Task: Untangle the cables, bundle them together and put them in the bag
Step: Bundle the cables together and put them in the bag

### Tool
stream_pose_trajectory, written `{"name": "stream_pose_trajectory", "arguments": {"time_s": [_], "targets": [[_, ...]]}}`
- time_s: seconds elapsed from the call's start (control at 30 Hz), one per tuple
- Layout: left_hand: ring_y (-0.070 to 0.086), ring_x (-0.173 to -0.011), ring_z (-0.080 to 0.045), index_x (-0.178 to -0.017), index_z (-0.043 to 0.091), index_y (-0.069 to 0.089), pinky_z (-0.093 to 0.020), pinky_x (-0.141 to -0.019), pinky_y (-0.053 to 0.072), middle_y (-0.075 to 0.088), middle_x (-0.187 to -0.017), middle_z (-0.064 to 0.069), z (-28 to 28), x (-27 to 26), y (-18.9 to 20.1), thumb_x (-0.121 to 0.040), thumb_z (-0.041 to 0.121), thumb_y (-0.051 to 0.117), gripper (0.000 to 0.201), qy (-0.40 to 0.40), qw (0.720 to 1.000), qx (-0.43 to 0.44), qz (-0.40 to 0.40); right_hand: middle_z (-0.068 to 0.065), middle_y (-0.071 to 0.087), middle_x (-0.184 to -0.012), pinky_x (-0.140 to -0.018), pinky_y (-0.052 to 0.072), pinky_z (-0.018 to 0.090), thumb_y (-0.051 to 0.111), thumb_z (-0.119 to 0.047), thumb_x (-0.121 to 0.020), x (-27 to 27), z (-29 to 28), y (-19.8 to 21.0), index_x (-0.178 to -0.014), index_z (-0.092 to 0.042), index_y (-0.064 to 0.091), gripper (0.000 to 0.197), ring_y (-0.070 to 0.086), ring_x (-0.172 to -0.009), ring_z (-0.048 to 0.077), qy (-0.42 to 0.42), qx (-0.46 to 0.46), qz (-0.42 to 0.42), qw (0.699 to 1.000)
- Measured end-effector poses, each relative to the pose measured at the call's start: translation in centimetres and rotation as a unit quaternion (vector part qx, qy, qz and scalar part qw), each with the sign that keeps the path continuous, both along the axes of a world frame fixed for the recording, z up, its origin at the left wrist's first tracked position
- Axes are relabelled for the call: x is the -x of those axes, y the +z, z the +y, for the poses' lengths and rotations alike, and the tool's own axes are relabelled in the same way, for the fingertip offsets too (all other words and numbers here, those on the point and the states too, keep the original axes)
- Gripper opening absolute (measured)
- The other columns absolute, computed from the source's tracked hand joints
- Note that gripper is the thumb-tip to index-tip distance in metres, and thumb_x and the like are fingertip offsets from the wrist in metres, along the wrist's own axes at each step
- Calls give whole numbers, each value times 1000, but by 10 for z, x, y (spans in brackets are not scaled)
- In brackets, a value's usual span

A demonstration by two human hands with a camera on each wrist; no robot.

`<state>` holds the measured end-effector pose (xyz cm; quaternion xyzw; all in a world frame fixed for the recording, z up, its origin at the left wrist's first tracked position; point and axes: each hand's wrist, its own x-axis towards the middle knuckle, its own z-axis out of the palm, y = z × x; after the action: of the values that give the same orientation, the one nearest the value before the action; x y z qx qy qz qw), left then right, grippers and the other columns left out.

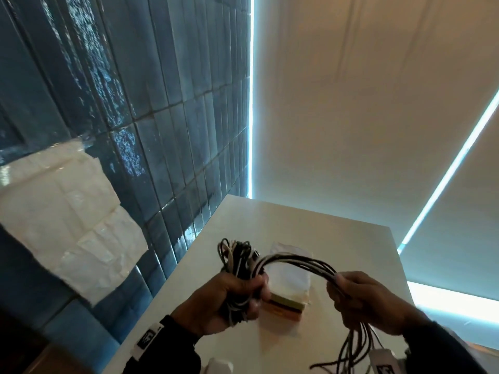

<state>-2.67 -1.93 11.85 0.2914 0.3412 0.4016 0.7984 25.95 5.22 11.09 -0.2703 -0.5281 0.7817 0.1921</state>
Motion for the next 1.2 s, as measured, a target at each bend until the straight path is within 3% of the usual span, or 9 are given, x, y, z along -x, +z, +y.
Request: {"name": "stream_pose_trajectory", "arguments": {"time_s": [0.1,0.23,0.33,0.43,0.57,0.7,0.83,1.03,1.2], "targets": [[40,-45,-11,-76,11,57,-22,-46,35,43,-57,0,8,-11,-3,-69,24,81,29,73,997,3,-4,-2,21,-58,-38,20,18,39,-46,-100,18,-15,-1,-105,4,63,55,15,-45,9,-150,2,18,988],[28,-45,-10,-63,23,45,-22,-45,24,24,-56,5,13,-33,-2,-53,52,89,54,109,992,-7,68,-8,28,-52,-41,23,22,47,-45,-93,65,-44,25,-101,-8,71,45,25,-45,10,-292,-236,-69,924],[33,-49,-9,-71,21,49,-22,-49,26,31,-59,5,11,-44,-3,-47,69,83,64,98,993,-15,71,-15,43,-47,-47,31,14,52,-33,-97,89,-63,38,-81,-26,68,24,37,-43,2,-278,-408,-101,864],[41,-55,-10,-83,20,53,-23,-53,33,39,-67,1,9,-47,-6,-43,74,80,72,113,991,-13,66,-25,55,-51,-47,36,4,52,-21,-99,97,-65,37,-110,-38,64,24,51,-42,-2,-251,-496,-141,819],[53,-66,-16,-74,16,63,-28,-62,40,54,-73,-4,8,-46,-6,-47,59,88,57,119,992,18,35,-4,62,-66,-52,52,37,23,-42,-98,105,-65,20,-123,-32,42,32,57,-50,16,-122,-627,-302,707],[49,-50,-13,-72,12,60,-23,-47,37,51,-62,0,13,-50,-8,-59,35,85,36,168,984,60,-16,3,59,-81,-50,49,40,32,-18,-89,114,-64,9,-123,-17,39,35,53,-53,25,-69,-672,-356,646],[53,-53,-13,-70,9,60,-24,-54,43,55,-63,-3,33,-47,6,-73,25,73,21,275,959,45,-56,-3,67,-97,-60,51,37,41,-30,-93,111,-68,-9,-130,-35,33,38,65,-70,20,-156,-576,-276,753],[31,-38,-9,-61,18,42,-23,-41,26,34,-46,6,55,-29,24,-76,35,63,31,347,937,-7,-40,-6,52,-62,-55,39,18,47,-59,-87,76,-85,-40,-102,-24,66,43,48,-53,6,-188,-304,-103,928],[25,-35,-7,-55,18,41,-21,-36,20,27,-44,6,45,-39,22,-78,33,63,35,315,947,-36,-51,-18,68,-113,-105,41,25,56,-65,-84,29,-71,-37,-112,-38,68,40,58,-113,-1,-22,-273,-201,941]]}}
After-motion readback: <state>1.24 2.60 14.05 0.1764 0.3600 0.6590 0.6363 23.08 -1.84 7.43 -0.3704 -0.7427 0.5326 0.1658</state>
